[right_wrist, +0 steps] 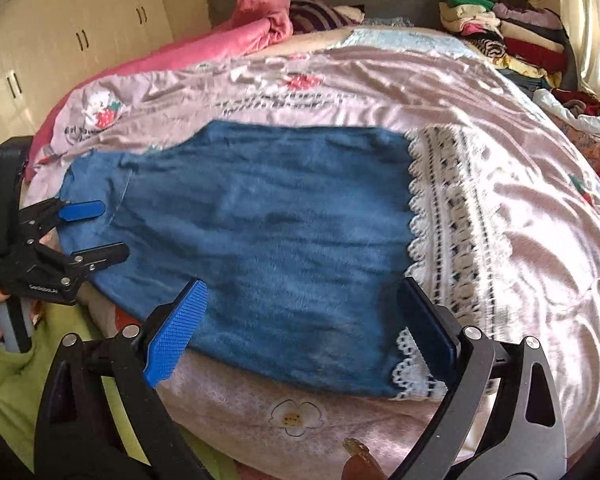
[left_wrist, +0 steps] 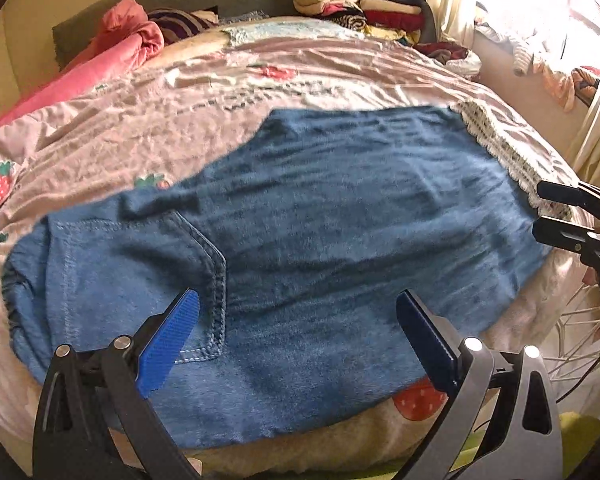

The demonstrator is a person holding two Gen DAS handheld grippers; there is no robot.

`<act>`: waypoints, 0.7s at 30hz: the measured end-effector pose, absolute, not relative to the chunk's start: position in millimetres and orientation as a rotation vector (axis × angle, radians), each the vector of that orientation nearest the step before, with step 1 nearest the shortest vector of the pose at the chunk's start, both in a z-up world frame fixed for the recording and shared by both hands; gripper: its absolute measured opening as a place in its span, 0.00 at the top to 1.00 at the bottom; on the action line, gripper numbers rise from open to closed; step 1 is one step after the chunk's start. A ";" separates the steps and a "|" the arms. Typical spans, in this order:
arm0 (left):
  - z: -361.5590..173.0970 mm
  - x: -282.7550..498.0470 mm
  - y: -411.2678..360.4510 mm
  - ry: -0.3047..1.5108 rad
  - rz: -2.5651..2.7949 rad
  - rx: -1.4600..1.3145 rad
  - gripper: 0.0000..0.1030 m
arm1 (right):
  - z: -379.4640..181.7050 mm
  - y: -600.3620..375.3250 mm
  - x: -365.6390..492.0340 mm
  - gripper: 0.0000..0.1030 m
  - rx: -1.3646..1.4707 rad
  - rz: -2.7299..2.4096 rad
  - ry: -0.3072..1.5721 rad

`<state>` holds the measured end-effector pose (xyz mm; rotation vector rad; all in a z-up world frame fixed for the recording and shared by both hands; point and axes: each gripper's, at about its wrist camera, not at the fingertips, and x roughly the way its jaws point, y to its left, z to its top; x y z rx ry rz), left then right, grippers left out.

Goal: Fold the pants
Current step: 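Move both open grippers over the folded pants to smooth them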

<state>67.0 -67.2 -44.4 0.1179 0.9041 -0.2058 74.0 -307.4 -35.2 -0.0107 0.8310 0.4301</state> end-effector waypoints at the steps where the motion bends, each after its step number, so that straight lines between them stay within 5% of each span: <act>1: -40.1 66.2 -67.6 0.896 -0.203 0.120 0.04 | -32.5 -310.2 74.1 0.13 -0.007 0.425 0.824; 21: 26.7 92.7 -103.3 0.791 -0.243 0.164 0.04 | -1.4 -397.8 68.7 0.12 0.084 0.263 0.726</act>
